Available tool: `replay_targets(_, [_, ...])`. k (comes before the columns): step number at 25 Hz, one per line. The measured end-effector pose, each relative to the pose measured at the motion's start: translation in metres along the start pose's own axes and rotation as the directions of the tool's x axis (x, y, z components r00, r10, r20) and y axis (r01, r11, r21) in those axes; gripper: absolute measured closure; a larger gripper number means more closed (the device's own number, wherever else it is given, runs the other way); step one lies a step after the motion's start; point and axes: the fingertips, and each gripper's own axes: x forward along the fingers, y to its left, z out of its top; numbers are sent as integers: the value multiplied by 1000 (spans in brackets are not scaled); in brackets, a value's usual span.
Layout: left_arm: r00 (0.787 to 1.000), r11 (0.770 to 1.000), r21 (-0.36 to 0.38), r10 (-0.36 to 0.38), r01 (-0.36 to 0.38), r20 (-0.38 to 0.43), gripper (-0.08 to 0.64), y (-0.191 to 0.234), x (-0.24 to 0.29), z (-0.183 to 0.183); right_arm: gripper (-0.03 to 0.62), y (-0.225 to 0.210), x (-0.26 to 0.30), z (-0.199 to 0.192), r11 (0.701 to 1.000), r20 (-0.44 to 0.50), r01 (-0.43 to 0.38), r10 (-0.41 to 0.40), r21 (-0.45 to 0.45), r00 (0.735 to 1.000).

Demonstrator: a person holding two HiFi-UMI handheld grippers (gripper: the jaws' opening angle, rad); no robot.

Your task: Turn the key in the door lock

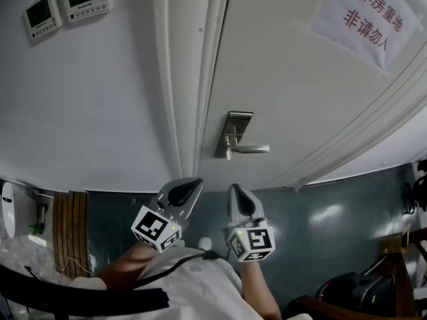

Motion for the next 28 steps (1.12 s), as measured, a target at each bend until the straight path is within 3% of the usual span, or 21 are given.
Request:
replay_targets(12, [999, 1000, 5, 31, -31, -18, 555, 5, -13, -9, 584, 2, -14, 2, 1000, 10, 21, -21, 1, 1000])
replay_targets(28, [1000, 1000, 6, 20, -20, -20, 555, 1, -19, -10, 584, 7, -20, 0, 999, -1, 30, -30, -17, 1000])
